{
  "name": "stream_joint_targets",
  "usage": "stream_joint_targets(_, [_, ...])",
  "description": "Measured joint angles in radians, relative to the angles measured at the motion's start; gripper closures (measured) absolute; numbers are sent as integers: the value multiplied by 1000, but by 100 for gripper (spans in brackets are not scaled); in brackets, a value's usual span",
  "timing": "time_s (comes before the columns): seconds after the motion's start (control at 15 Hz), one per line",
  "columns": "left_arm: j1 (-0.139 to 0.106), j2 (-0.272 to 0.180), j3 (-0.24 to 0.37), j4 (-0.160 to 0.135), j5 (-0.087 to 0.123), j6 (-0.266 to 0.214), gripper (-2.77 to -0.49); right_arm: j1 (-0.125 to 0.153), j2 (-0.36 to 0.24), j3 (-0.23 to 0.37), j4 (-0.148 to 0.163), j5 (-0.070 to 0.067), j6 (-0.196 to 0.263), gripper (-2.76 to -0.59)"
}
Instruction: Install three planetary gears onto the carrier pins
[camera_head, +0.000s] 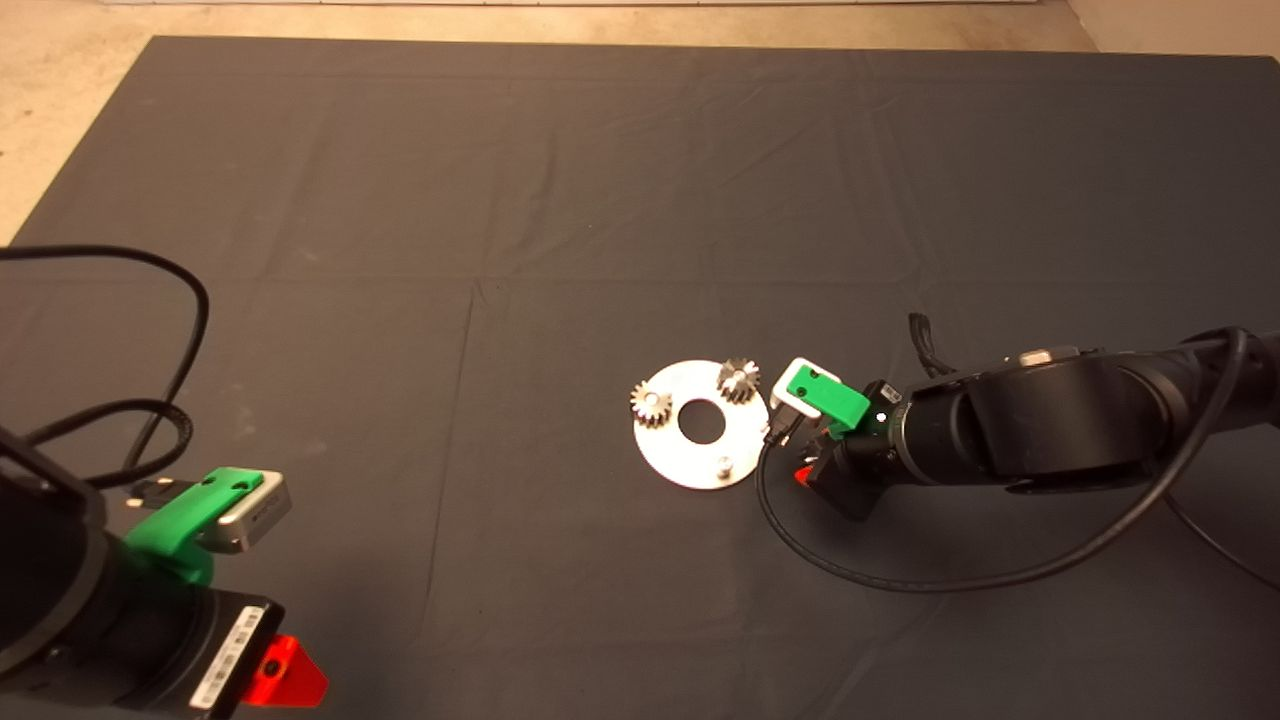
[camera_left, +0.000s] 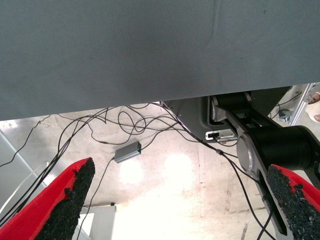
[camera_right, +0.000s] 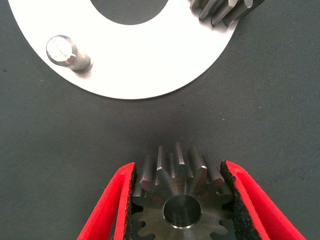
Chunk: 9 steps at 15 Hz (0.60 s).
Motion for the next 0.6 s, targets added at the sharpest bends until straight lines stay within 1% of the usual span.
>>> stream_joint_targets(0.07, [0,0,0,0,0,0,-248,0,2,5,0,0,13,-102])
stream_joint_targets(0.33, [0,0,0,0,0,0,-248,12,22,13,2,-1,103,-102])
stream_joint_targets(0.6, [0,0,0,0,0,0,-248,16,78,14,4,-2,166,-101])
